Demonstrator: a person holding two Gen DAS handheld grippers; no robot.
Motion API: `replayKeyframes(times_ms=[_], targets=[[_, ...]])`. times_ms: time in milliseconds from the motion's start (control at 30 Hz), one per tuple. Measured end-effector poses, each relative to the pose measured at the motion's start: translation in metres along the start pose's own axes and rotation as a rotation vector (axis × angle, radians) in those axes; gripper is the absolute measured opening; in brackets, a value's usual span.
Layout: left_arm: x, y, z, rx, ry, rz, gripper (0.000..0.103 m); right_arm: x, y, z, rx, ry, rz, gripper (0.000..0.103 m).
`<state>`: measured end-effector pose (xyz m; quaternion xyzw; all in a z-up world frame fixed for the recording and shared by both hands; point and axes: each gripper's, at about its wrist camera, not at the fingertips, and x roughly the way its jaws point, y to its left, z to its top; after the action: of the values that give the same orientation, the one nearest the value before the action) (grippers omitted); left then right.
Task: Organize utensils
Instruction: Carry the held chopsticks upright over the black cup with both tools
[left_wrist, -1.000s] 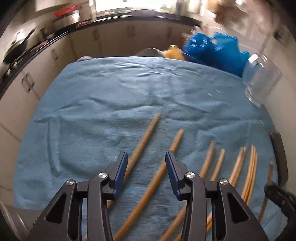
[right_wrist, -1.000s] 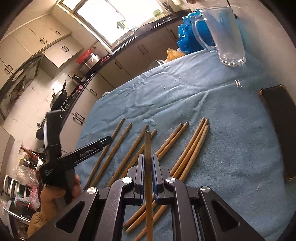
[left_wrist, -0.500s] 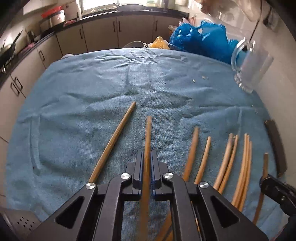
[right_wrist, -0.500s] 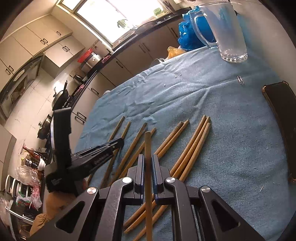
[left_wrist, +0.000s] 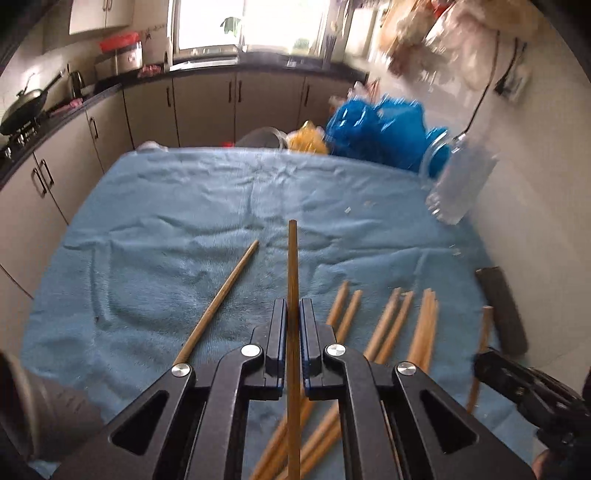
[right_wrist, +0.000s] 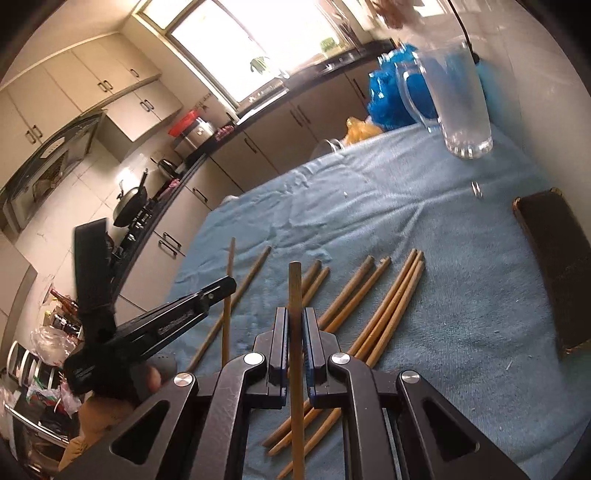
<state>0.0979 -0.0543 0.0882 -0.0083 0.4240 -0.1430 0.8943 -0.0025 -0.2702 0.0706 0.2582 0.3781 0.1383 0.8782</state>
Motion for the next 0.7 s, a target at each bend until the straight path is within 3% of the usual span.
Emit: replayKeyframes(times_ms=[333, 700], targets=[[-0.101, -0.008, -0.024, 0.04, -0.214, -0.016, 0.006, -0.05, 0.042, -0.012, -0.1, -0.106, -0.007, 0.008], [-0.197, 0.04, -0.034, -0.044, -0.349, -0.106, 0.006, -0.101, 0.092, -0.015, -0.183, -0.27, 0.003, 0.008]])
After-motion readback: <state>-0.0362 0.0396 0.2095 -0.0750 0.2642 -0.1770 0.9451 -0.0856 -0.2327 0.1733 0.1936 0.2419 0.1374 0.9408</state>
